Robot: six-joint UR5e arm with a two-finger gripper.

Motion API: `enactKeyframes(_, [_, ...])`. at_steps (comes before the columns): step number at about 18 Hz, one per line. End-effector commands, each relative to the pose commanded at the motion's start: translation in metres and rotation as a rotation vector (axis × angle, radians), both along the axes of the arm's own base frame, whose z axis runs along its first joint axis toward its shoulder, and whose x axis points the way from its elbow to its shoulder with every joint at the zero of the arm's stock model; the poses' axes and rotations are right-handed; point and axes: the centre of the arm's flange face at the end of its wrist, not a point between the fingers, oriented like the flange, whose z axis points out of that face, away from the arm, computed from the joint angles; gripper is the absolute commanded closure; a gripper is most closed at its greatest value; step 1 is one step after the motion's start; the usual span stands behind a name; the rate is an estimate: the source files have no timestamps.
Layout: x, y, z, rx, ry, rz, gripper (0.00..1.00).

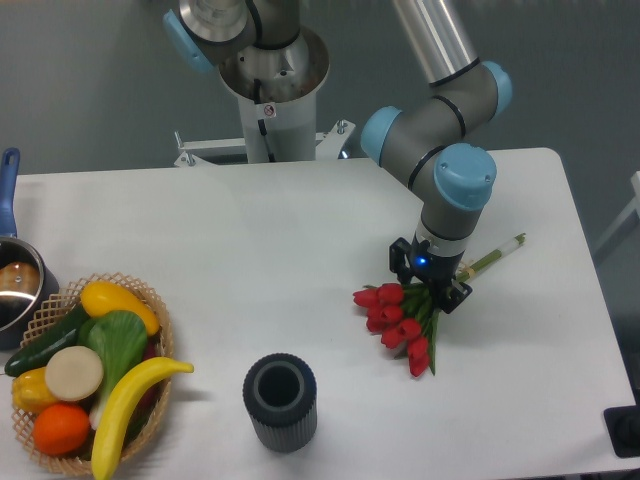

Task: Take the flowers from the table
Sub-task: 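Lower the gripper onto the tulip stems and close it around them, then lift the grasped tulip bouquet up off the table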

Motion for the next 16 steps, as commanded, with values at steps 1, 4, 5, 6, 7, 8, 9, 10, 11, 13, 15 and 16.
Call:
enactKeyframes(1, [-0.001,0.0,0.004,0.003,0.007,0.002,1.0])
enactKeyframes(4, [-0.003,-0.004,0.026,0.017,0.04,0.016,1.0])
enactKeyframes(5, [-0.001,-0.006,0.037,0.022,0.054,0.02,1.0])
enactKeyframes(6, [-0.001,-0.009,0.048,0.029,0.071,0.027,1.0])
enactKeyframes(7, [-0.001,-0.013,0.059,0.035,0.087,0.033,1.0])
enactKeyframes(8, [-0.001,-0.015,0.067,0.041,0.097,0.048,1.0])
enactKeyframes(9, [-0.002,-0.017,0.077,0.054,0.106,0.085,1.0])
enactKeyframes(10, [-0.005,-0.016,0.094,0.073,0.122,0.137,1.0])
enactKeyframes(11, [-0.009,-0.014,0.109,0.093,0.137,0.181,1.0])
enactKeyframes(13, [-0.016,-0.011,0.127,0.114,0.156,0.22,1.0])
enactKeyframes(15, [-0.015,-0.011,0.141,0.123,0.172,0.222,1.0])
enactKeyframes(16, [-0.015,-0.013,0.146,0.123,0.169,0.224,1.0])
